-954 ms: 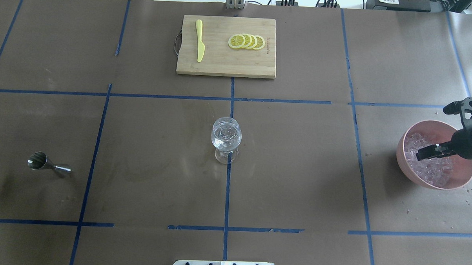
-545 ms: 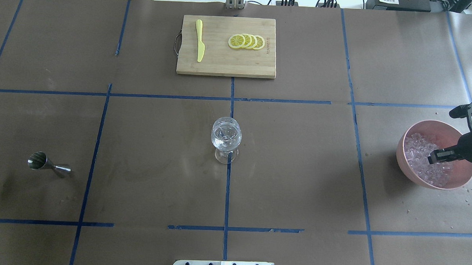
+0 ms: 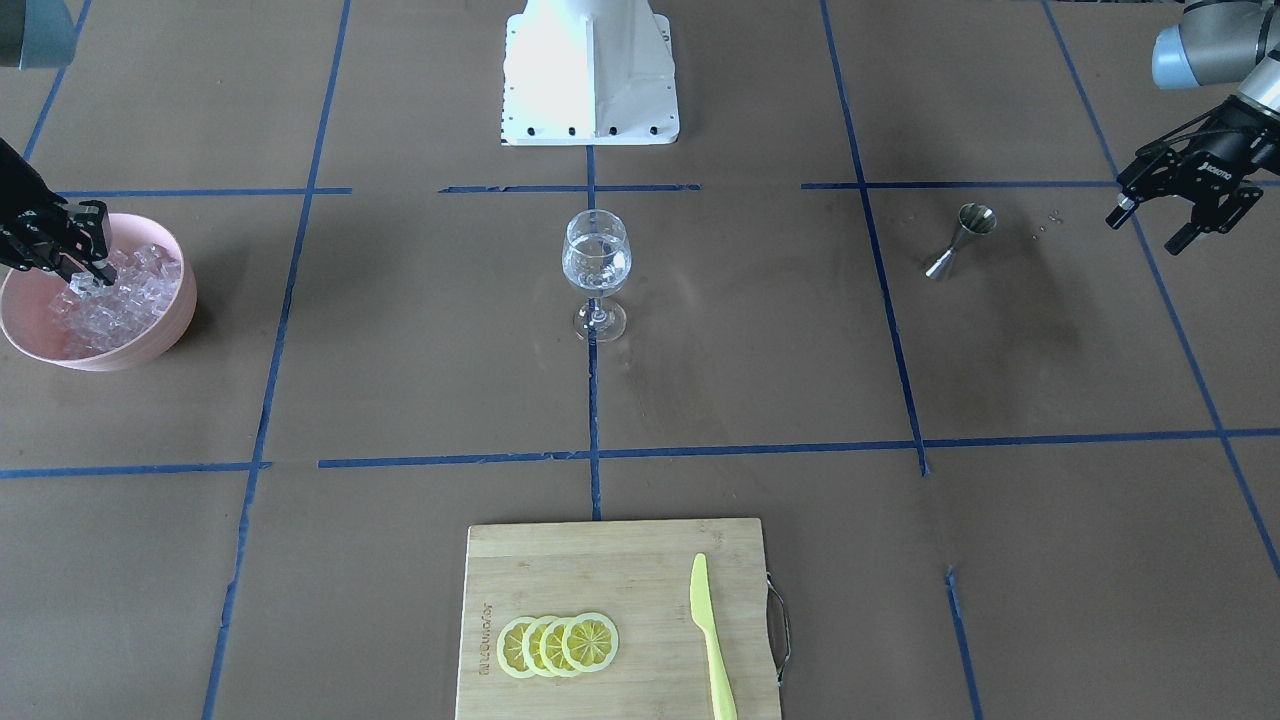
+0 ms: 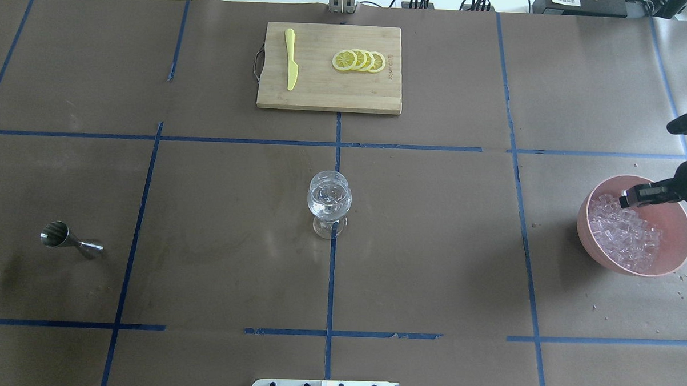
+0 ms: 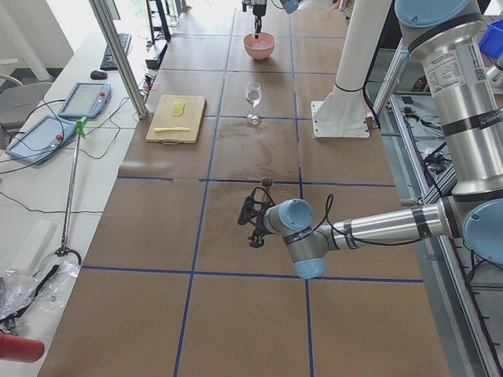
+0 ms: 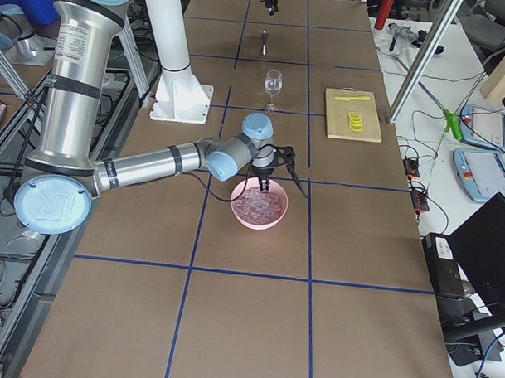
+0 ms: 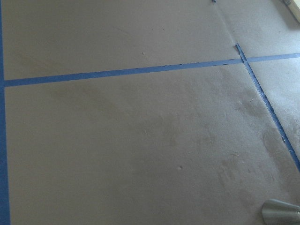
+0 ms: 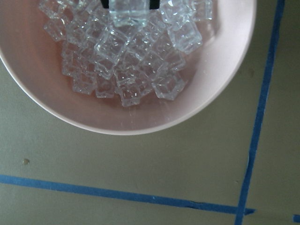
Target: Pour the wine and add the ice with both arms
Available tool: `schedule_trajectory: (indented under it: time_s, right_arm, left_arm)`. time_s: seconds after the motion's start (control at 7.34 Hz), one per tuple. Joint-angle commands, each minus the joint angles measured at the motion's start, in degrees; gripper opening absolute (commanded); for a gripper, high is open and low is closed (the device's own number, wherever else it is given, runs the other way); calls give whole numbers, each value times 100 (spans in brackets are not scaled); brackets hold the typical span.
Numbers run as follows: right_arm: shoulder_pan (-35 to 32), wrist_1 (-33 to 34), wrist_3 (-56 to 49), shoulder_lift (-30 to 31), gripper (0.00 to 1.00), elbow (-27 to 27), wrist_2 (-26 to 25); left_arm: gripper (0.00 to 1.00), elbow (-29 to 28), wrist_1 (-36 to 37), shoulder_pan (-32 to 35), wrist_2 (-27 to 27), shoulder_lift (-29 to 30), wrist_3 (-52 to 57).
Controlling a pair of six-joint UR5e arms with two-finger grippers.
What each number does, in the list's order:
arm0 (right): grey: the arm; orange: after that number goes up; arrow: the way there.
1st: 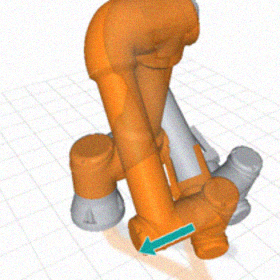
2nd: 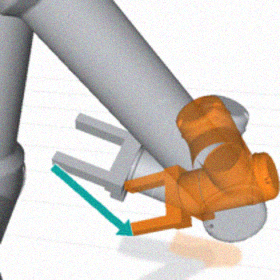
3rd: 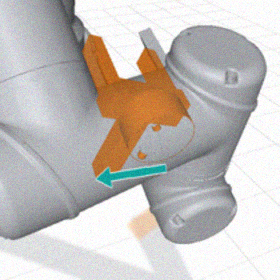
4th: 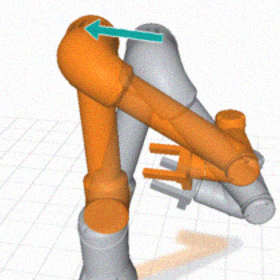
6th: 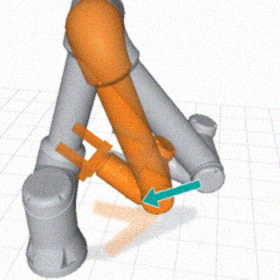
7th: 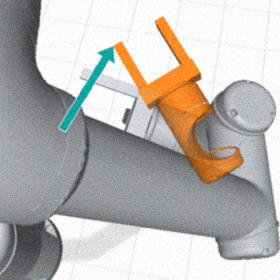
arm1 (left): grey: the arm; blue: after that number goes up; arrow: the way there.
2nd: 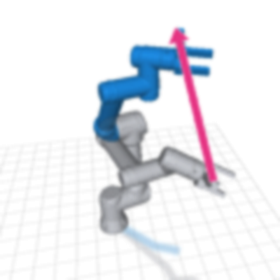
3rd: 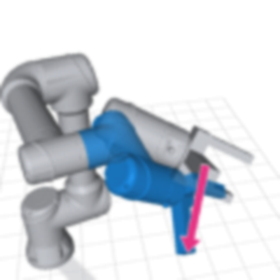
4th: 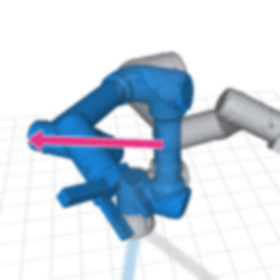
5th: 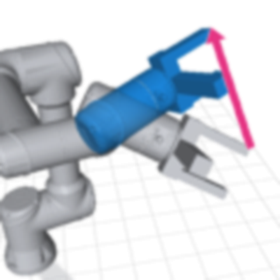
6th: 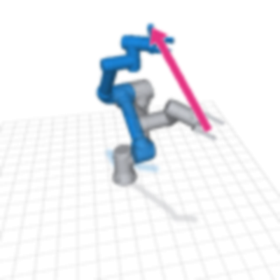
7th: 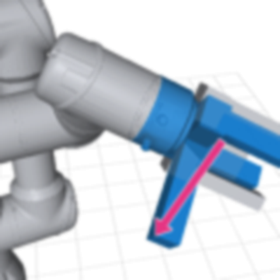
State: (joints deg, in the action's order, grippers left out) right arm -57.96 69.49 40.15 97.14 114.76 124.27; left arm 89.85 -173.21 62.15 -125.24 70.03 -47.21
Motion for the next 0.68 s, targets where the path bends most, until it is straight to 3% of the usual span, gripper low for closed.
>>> schedule_trajectory:
  time_s: [0.0, 0.27, 0.54]
  right_arm:
    - [-41, 1457, 655, -1559, 0, 187, 18]
    - [807, 1612, 2488, -2660, 0, 178, -174]
    - [1941, 1822, 4170, -3671, 0, 134, -1120]
  left_arm:
    - [100, -29, -142, -1, 0, -15, 2]
    - [100, -64, -178, -1, 0, -16, -7]
    - [100, -56, -170, -10, -9, 11, -16]
